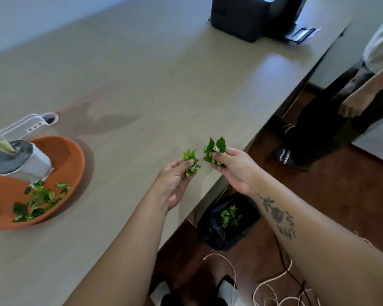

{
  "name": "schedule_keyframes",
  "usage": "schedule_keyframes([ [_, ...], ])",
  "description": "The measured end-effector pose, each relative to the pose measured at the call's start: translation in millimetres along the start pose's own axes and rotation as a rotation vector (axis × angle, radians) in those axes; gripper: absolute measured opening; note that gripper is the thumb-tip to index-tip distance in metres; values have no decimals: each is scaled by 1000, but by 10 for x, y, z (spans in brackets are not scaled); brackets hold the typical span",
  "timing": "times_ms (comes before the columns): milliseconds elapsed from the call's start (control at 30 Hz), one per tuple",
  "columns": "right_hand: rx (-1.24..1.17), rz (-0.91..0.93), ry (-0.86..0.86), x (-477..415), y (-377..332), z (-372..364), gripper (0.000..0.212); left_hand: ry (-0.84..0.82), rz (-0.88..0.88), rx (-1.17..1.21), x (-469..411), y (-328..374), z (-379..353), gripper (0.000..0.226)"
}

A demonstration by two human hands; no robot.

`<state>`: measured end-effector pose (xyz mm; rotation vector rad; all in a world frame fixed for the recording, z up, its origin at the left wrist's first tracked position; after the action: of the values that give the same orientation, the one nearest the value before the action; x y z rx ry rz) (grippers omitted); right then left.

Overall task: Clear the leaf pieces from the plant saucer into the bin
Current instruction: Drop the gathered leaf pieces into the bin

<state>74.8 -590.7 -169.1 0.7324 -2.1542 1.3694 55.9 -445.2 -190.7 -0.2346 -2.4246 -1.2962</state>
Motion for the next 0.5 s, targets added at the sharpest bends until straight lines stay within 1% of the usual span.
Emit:
schedule_keyframes([
  [167,-38,35,37,154,-131,791,14,-54,55,14,85,-545,-610,8],
  [267,-62,26,98,226,-105,1255,15,-78,90,-26,148,-880,-883,12],
  [333,-85,8,148,254,-36,1544,14,-83,104,-50,144,-1127,-967,12],
  [500,-165,-45,241,181,245,2046,12,-56,180,-101,59,-1646,-895,8],
])
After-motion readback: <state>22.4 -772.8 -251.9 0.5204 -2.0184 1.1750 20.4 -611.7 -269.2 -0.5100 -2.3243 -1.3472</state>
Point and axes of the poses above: each hand's wrist, its own x-axis away from the middle knuckle, its own z-axis out of the back of the hand, y = z × x, the point moved 8 cm from there along -x, towards the middle knuckle, and after that the axes turned 14 degrees about -z, right-handed, at the moved point
